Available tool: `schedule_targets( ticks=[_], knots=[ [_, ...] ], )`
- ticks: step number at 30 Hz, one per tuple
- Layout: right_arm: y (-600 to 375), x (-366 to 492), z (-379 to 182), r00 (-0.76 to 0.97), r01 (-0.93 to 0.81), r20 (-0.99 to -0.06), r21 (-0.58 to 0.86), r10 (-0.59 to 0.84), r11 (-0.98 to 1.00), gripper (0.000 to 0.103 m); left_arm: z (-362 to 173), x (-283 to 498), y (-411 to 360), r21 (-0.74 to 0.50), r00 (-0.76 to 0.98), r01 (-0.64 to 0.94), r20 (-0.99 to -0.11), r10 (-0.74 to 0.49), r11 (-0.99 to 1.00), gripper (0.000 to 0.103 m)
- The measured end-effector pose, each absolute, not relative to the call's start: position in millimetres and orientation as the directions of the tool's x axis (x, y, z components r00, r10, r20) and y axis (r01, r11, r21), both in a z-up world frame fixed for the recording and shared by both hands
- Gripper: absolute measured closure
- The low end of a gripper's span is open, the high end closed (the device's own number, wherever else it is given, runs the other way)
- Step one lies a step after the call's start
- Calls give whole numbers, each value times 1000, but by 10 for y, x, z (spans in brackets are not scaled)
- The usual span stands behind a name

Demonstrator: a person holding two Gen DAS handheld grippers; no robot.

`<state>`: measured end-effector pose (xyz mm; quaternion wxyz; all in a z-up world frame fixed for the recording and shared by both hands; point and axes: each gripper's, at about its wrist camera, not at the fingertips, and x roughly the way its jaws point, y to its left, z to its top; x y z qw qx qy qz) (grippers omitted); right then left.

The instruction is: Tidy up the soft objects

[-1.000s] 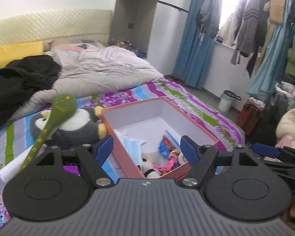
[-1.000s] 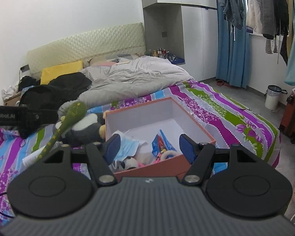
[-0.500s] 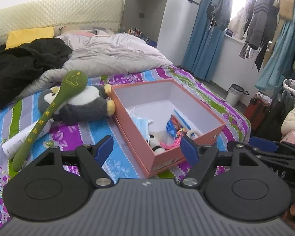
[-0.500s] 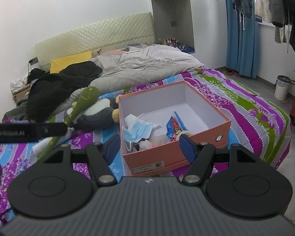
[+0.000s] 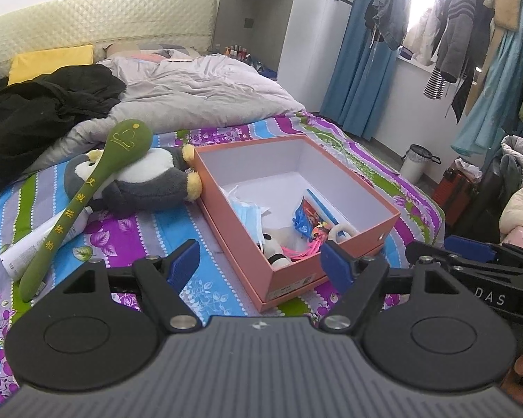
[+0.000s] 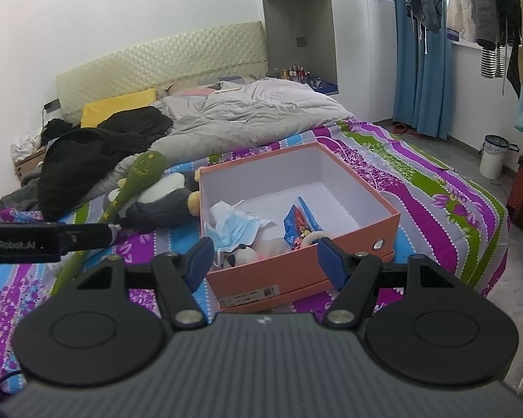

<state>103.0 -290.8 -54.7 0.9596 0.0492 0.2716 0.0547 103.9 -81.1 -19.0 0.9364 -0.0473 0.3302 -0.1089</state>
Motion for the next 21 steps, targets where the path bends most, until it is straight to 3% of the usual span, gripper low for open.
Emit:
schedule_targets(
  ticks=[7,10,11,15,21],
  knots=[
    [-2916,1060,-565,835,-89,-531,131,146,987,34,-225,1073,-829,-159,752,176,-615,-237,972,23],
    [-2990,1105,-562,836,-99,-526,136,157,986,3,-241,1077,-839,-145,751,180,-618,-231,973,12],
    [-3035,1106,-552,843,-79,-518,146,145,986,0,-247,1076,-843,-135,753,179,-618,-224,975,8],
    [-3102,1124,-576,846,-34,-526,111,88,993,0,-279,1103,-817,-153,750,160,-624,-221,975,2],
    [-3124,1135,-582,846,-42,-523,121,100,992,0,-305,1173,-821,-163,742,126,-639,-202,979,0]
  ],
)
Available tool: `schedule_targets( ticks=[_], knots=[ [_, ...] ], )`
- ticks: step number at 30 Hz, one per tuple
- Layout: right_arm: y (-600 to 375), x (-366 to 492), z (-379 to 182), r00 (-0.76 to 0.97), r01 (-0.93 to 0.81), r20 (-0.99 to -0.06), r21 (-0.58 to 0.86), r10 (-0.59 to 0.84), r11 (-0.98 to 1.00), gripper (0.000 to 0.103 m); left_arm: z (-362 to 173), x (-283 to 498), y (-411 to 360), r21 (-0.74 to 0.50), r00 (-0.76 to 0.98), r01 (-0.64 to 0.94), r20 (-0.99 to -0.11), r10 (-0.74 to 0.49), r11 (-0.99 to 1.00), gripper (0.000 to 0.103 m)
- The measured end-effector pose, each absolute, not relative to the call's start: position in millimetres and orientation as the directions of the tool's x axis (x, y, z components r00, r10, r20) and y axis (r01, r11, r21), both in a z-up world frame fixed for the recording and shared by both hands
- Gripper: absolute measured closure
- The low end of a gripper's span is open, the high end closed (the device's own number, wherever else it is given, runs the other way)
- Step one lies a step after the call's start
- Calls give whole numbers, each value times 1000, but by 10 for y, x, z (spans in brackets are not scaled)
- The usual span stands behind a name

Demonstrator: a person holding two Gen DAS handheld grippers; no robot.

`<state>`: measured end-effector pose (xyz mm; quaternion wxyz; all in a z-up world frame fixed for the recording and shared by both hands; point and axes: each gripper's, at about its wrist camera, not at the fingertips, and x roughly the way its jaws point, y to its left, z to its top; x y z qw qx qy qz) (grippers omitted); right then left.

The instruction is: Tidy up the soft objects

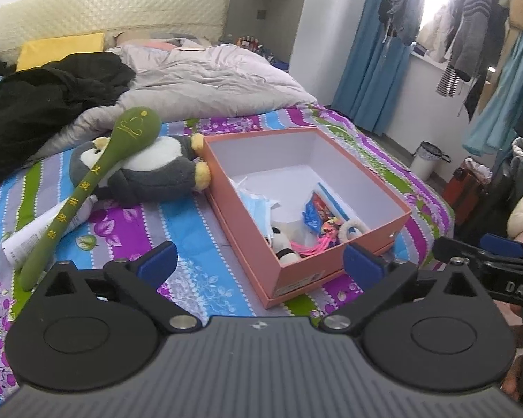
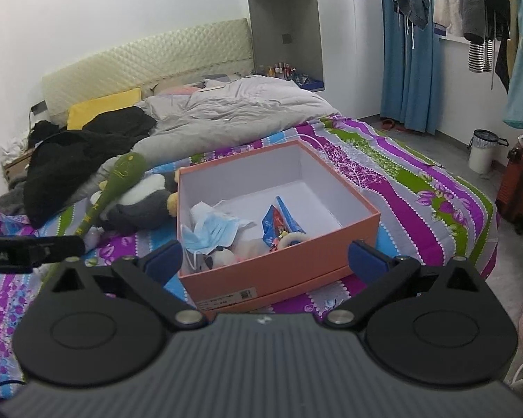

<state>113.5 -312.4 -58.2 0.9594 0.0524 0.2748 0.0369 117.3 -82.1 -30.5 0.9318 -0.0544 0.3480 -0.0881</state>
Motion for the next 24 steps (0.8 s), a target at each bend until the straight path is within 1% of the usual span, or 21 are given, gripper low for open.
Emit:
schedule_targets(
  ticks=[6,13,24],
  knots=[
    [-3105,1157,-572,845,-58,-522,134,120,989,0,-281,1191,-807,-176,737,127,-642,-211,976,0],
    [-3062,1189,-509,847,-82,-511,144,145,986,0,-230,1251,-834,-159,741,111,-645,-188,981,0],
    [-3033,1217,-505,838,-99,-520,152,165,983,0,-181,1318,-856,-172,730,113,-653,-199,979,0]
  ],
)
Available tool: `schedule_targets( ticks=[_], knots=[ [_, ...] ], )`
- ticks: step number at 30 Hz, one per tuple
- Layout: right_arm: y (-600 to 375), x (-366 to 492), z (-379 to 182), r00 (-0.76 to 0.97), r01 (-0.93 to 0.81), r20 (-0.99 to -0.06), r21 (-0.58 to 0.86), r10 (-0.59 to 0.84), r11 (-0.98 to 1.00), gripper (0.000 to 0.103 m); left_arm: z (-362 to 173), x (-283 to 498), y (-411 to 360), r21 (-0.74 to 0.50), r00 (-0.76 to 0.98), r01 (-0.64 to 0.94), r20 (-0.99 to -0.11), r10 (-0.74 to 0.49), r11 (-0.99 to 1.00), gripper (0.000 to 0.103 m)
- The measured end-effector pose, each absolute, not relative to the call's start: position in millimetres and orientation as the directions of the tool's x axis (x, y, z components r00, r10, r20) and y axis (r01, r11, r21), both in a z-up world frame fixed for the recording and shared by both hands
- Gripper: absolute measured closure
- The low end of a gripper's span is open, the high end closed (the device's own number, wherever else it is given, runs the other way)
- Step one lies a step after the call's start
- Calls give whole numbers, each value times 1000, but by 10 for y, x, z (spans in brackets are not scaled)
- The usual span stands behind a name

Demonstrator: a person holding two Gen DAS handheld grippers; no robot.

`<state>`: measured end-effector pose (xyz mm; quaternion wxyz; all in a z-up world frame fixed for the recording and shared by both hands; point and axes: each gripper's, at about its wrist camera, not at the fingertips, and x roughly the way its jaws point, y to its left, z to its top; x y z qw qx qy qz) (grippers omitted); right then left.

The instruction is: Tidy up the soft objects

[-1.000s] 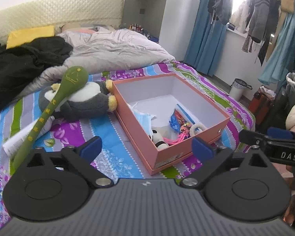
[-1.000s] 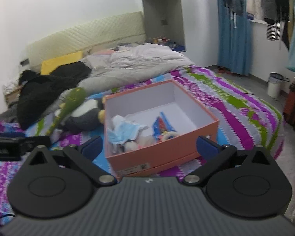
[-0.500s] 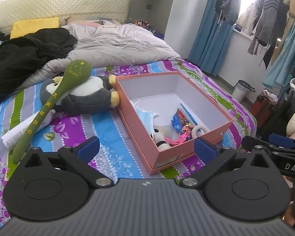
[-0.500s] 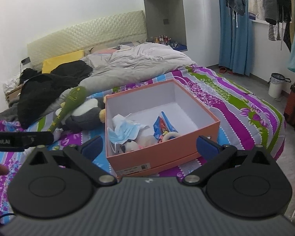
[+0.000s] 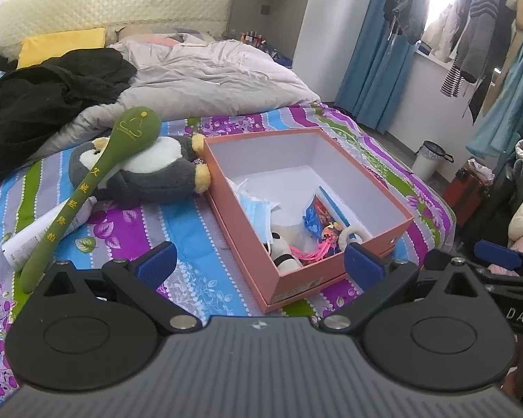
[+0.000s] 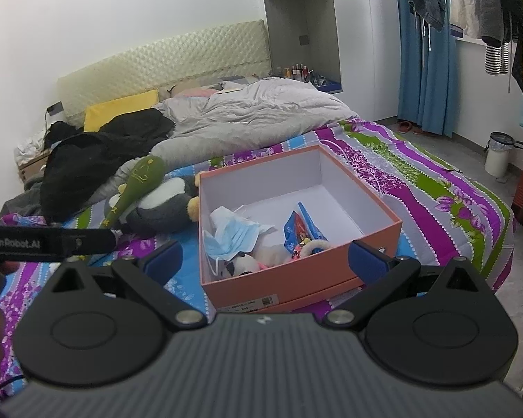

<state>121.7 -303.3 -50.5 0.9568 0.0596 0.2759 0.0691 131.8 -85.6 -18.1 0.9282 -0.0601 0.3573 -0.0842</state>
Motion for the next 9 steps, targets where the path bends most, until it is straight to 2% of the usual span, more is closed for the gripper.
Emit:
schedule_targets(
  ticks=[6,9],
  knots=[
    [-3046,1237,-499,833,-95,-528,155,164,983,0,-77,1322,-919,-106,754,113,-639,-154,988,0],
    [-3056,1244,-488,834,-95,-528,154,163,984,0,-63,1334,-913,-124,749,120,-640,-172,985,0]
  ],
)
